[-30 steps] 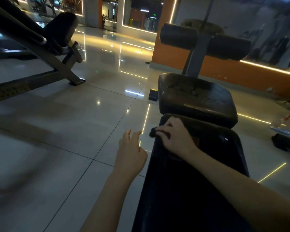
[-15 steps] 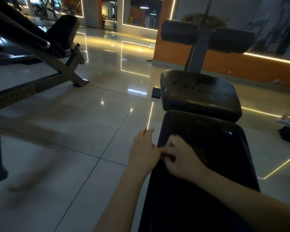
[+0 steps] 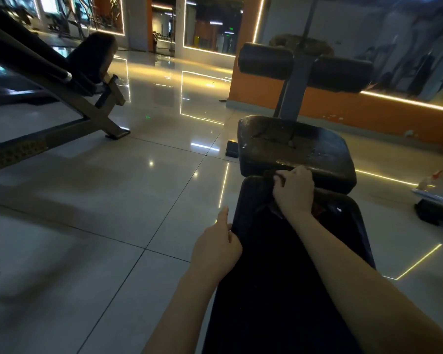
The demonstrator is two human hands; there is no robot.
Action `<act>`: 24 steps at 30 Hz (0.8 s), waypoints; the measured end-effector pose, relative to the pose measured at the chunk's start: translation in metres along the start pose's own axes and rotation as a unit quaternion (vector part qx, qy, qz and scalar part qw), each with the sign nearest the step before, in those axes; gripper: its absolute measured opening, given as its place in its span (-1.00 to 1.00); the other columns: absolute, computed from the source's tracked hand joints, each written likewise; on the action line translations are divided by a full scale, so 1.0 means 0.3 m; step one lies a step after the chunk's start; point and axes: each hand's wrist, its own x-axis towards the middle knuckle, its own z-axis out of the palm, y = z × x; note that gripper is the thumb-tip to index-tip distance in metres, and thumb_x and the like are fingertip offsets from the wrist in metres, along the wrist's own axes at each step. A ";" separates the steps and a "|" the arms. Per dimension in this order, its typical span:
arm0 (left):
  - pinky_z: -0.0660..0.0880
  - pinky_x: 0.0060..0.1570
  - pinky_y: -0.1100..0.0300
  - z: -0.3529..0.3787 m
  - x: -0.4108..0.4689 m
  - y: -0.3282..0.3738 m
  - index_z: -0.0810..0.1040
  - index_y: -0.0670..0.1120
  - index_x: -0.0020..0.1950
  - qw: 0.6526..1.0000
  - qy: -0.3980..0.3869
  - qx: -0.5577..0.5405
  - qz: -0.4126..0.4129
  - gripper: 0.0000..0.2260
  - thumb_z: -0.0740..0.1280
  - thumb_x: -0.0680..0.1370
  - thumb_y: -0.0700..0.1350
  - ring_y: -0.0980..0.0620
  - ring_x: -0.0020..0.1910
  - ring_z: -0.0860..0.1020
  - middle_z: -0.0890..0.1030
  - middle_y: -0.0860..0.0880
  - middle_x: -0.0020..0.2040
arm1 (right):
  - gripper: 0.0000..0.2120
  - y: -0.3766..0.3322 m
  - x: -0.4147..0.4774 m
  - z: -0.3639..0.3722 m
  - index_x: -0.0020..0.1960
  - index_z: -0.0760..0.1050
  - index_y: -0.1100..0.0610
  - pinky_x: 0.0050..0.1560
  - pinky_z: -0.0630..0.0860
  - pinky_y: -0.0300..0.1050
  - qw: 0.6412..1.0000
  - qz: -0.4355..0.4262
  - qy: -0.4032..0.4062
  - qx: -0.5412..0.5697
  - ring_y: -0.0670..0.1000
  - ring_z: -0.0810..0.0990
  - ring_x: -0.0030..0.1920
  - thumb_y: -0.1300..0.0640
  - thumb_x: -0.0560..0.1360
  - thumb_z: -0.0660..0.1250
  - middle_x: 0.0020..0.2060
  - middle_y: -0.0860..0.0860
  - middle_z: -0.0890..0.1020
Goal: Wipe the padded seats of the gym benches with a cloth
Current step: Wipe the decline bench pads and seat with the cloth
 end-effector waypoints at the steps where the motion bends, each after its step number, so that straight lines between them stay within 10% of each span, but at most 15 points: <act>1: 0.43 -0.04 0.27 -0.002 -0.001 0.001 0.00 0.02 0.61 1.000 -0.001 -0.008 -0.006 -0.42 0.13 0.62 -0.18 0.12 0.04 0.56 0.52 0.04 0.35 | -0.76 -0.002 0.013 0.003 0.18 0.63 0.11 0.13 0.39 0.03 0.999 0.030 0.011 -0.017 0.14 0.44 0.08 0.07 0.59 0.29 -0.01 0.11 0.49; 7: 0.43 0.08 0.18 -0.033 0.056 -0.018 -0.03 0.00 0.62 0.993 -0.020 -0.088 -0.076 -0.38 0.14 0.61 -0.17 0.11 0.02 0.56 0.58 0.07 0.01 | -0.79 -0.082 -0.172 -0.026 0.08 0.64 0.08 0.01 0.46 -0.01 0.994 -0.067 -0.048 0.069 0.05 0.46 -0.04 0.02 0.58 0.29 -0.10 0.06 0.48; 11: 0.32 0.28 0.08 -0.051 0.079 -0.026 0.00 -0.06 0.62 0.988 -0.007 -0.094 -0.121 -0.43 0.12 0.63 -0.14 -0.05 0.30 0.42 0.41 -0.13 0.40 | -0.81 -0.099 -0.394 -0.078 0.07 0.67 0.07 -0.26 0.36 -0.20 0.952 -0.232 -0.127 0.154 -0.08 0.37 -0.19 0.05 0.51 0.40 -0.22 -0.05 0.42; 16: 0.41 0.28 -0.04 -0.033 0.074 -0.060 0.07 -0.07 0.59 0.984 0.001 -0.084 -0.155 -0.42 0.10 0.57 -0.05 -0.15 0.23 0.51 0.48 -0.19 0.34 | -0.75 -0.065 -0.354 -0.064 0.03 0.68 0.09 -0.24 0.37 -0.19 0.919 -0.332 -0.129 0.170 -0.05 0.42 -0.21 -0.01 0.52 0.31 -0.24 -0.01 0.45; 24: 0.41 0.30 -0.07 0.003 0.084 -0.082 0.13 -0.01 0.58 0.987 0.022 -0.084 -0.139 -0.46 0.07 0.58 -0.18 -0.06 0.19 0.54 0.53 -0.04 0.30 | -0.75 -0.096 0.017 0.090 0.17 0.63 0.08 0.08 0.43 -0.04 0.998 -0.052 -0.002 0.027 0.06 0.45 0.03 0.02 0.61 0.25 -0.05 0.05 0.47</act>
